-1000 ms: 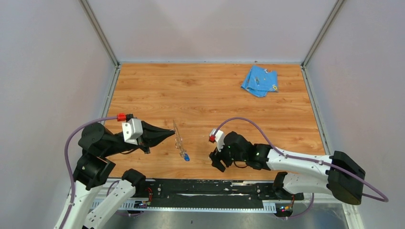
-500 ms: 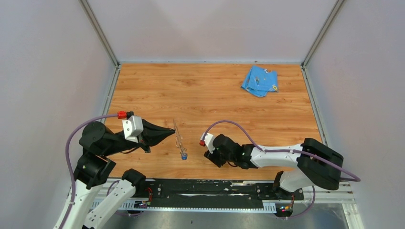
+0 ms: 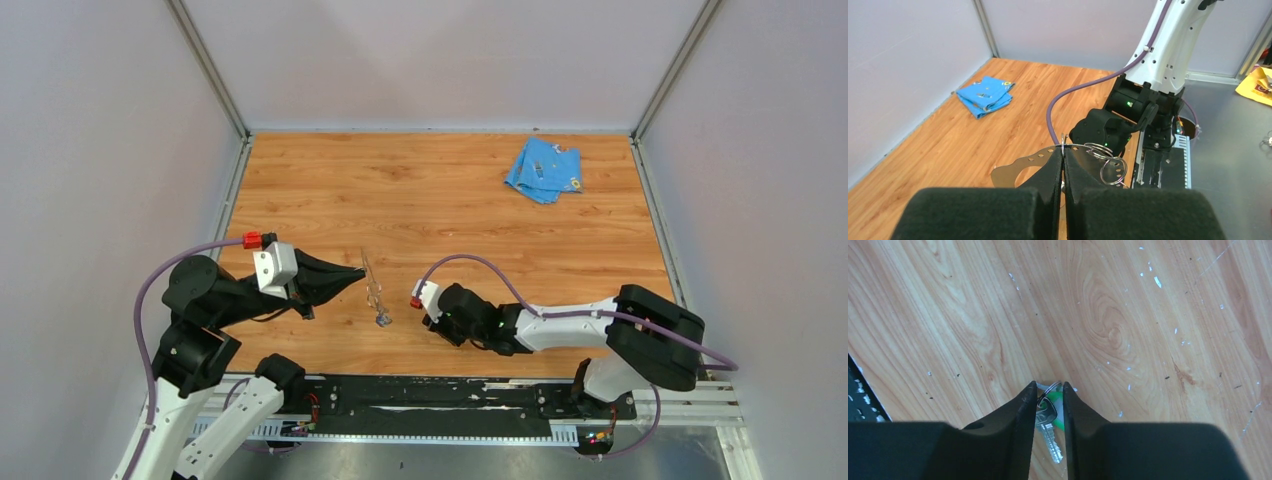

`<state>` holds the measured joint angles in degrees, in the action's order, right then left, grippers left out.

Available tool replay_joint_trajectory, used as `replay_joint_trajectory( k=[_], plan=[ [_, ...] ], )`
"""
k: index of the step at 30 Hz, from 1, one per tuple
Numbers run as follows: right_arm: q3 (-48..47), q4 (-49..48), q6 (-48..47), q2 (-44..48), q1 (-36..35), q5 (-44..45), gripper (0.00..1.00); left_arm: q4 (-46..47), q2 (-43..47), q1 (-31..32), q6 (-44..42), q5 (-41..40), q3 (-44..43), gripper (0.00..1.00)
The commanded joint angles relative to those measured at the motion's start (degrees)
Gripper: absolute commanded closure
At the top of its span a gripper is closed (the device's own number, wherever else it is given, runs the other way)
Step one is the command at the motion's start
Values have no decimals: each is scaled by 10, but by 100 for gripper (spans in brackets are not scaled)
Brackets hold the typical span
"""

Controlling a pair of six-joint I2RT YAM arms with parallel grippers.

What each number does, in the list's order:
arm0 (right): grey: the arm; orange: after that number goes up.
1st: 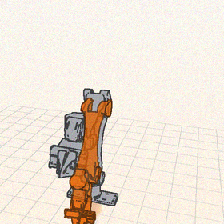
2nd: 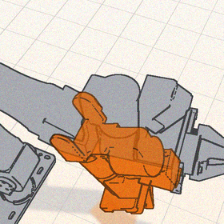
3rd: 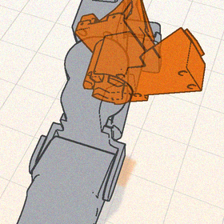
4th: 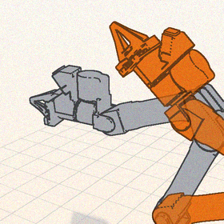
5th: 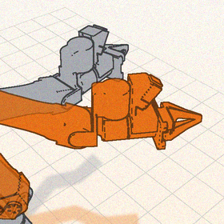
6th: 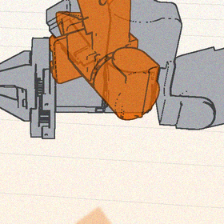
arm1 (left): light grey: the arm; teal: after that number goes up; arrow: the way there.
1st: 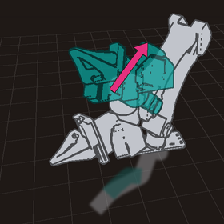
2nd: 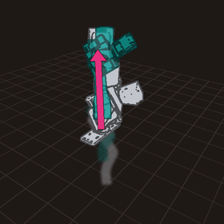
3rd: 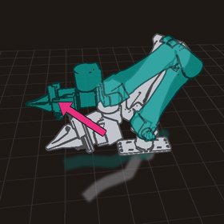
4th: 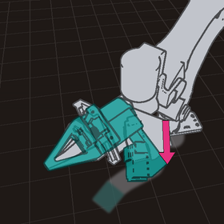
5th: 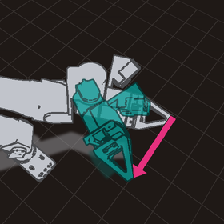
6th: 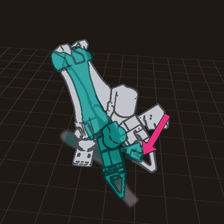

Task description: Put the keys on the keyring

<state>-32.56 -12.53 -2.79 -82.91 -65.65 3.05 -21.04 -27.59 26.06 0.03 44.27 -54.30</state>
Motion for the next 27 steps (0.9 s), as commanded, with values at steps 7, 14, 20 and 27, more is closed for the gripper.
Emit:
replay_joint_trajectory(
  k=[7, 14, 20, 27],
  plan=[
    [-3, 15, -5, 27, -8, 31, 99, 6, -2, 3, 1, -3, -19, 100],
    [2, 35, 3, 96, -8, -1, 100, 0, -2, 3, -6, 2, -19, 100],
    [-21, 84, 7, 189, -8, -90, 99, -14, 1, 3, -38, 8, -8, 100],
    [-89, 123, 24, 298, -7, -227, 100, -54, 0, 3, -115, 25, 12, 100]
  ],
)
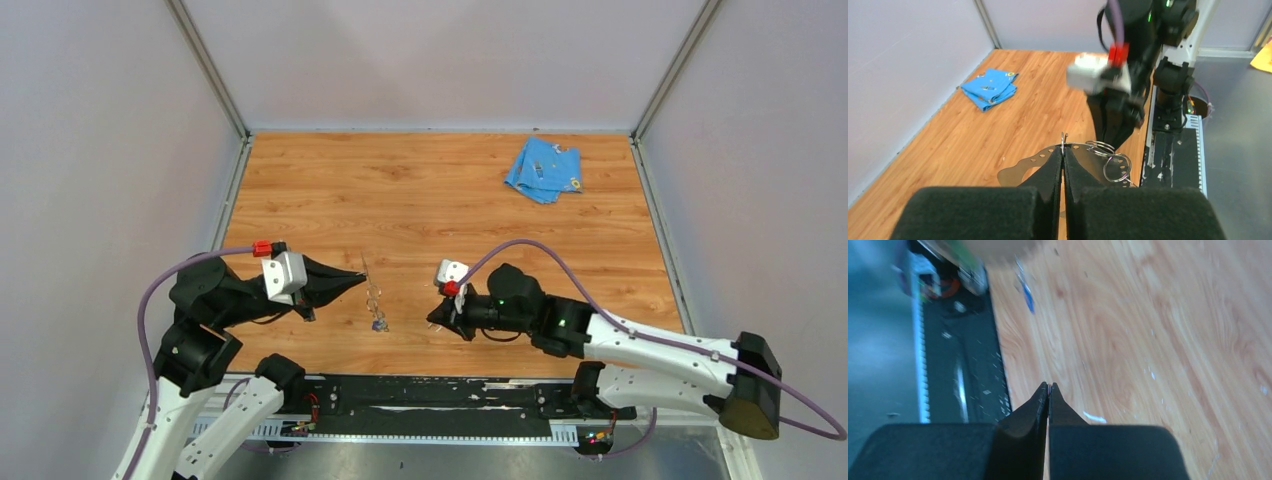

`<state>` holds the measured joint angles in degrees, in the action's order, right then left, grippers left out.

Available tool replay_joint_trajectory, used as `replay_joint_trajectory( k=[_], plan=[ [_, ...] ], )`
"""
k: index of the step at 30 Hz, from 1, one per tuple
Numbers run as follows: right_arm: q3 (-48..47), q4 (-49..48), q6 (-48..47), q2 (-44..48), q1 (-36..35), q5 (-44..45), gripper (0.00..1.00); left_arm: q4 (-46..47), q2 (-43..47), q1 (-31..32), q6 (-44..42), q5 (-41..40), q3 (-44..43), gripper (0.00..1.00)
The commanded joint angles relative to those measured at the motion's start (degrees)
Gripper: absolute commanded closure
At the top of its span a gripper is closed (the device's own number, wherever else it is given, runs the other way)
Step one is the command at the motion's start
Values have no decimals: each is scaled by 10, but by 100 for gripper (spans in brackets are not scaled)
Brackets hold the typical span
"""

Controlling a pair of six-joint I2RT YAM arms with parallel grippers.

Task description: Put the keys on the keyring

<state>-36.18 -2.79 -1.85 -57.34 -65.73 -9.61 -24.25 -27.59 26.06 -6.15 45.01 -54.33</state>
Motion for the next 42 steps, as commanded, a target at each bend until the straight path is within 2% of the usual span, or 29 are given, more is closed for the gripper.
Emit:
replay_joint_trajectory(
  k=[1, 7, 12, 14, 18, 23, 27, 33, 40, 42],
  plan=[
    [-68, 25, 22, 48, -6, -122, 100, -23, 0, 3, -58, 19, 16, 100],
    [-151, 8, 53, 40, -6, -156, 100, -23, -4, 3, -72, 29, 29, 100],
    [-171, -41, 84, 24, -6, -175, 100, -26, 2, 3, -71, 38, 32, 100],
    [-180, -34, 78, 15, -6, -173, 100, -25, 4, 3, -68, 37, 35, 100],
    [-171, 65, 65, 14, 1, -71, 100, -24, 12, 3, -66, 16, 29, 100],
    [-40, 49, 81, 33, 10, 80, 100, -29, 17, 3, -78, 11, 23, 100],
    [10, 33, 80, -21, 12, 154, 100, -36, 17, 3, -78, 13, 18, 100],
    [12, -15, 70, -131, 17, 194, 100, -36, 20, 3, -74, 12, 12, 100],
    [-1, -87, 69, -248, 20, 189, 100, -41, 19, 3, -75, 11, 4, 100],
    [-6, -103, 71, -269, 21, 186, 95, -42, 19, 3, -76, 11, 2, 100]
  ],
)
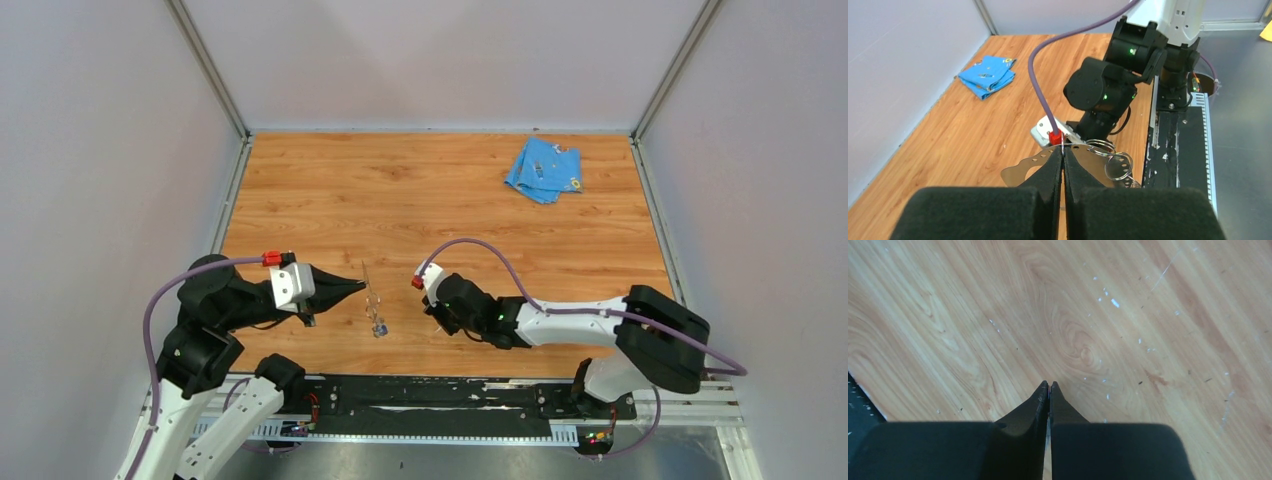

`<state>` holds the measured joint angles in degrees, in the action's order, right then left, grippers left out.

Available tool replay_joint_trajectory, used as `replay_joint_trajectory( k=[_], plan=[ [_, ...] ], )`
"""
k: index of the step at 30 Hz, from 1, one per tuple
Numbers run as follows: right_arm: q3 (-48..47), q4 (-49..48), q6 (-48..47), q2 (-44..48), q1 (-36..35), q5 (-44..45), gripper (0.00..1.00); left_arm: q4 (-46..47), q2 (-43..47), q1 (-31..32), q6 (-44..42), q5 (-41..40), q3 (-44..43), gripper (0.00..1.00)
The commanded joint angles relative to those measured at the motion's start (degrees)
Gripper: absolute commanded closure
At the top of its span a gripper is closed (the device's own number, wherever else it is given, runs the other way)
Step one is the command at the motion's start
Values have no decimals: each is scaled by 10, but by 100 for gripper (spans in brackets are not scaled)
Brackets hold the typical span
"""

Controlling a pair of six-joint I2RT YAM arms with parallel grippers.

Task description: Put the keys on the keyring

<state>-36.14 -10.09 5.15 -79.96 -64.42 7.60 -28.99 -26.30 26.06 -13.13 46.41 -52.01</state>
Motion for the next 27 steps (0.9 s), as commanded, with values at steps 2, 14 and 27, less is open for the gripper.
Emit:
replay_joint_trajectory(
  k=[2, 14, 27],
  plan=[
    [-10, -44, 1, -54, 10, 8, 92, 4, 6, 3, -6, -3, -23, 100],
    [-16, -36, 16, -20, 33, -59, 70, 4, 5, 3, -7, -3, -29, 100],
    [52, 2, 114, 51, 92, -161, 54, 4, 3, 3, -8, -2, -32, 100]
  ],
)
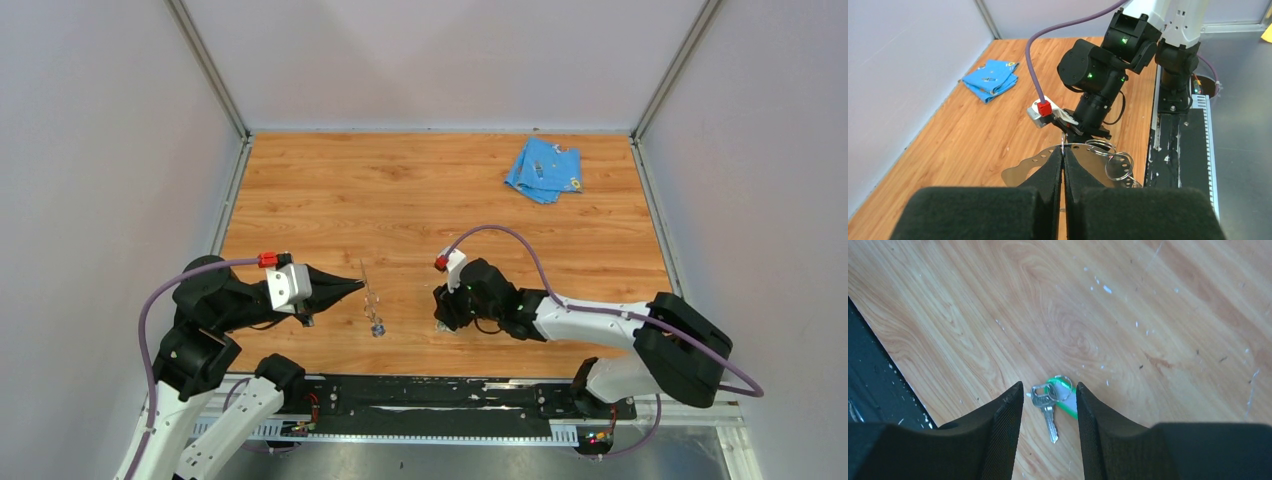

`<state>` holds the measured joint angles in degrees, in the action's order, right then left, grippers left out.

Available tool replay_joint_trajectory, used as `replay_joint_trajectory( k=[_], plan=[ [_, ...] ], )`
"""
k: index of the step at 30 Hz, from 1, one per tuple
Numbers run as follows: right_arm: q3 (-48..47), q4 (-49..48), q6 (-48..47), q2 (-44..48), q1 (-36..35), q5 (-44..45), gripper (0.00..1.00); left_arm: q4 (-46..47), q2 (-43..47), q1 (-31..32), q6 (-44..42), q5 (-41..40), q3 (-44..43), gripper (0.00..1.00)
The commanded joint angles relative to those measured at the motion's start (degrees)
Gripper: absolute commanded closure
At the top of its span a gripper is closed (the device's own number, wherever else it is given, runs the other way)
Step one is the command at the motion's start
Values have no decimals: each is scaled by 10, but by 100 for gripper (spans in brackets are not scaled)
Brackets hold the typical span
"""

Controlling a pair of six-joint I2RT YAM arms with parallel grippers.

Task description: Put the keys on the keyring

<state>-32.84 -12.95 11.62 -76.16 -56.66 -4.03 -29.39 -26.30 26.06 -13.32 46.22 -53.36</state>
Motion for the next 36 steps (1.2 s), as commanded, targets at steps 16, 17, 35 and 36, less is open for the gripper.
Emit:
replay_joint_trajectory(
  k=[16, 17, 35, 36],
  plan=[
    [10, 33, 96, -43, 24, -77, 54, 11, 2, 3, -1, 3, -22, 100],
    [8, 33, 96, -48, 27, -78, 55, 10, 2, 3, -1, 2, -23, 100],
    [-12, 33, 96, -33, 49, -99, 58, 7, 10, 3, 0, 1, -21, 100],
    [-12, 33, 96, -31, 51, -99, 58, 7, 10, 3, 0, 1, -21, 100]
  ],
)
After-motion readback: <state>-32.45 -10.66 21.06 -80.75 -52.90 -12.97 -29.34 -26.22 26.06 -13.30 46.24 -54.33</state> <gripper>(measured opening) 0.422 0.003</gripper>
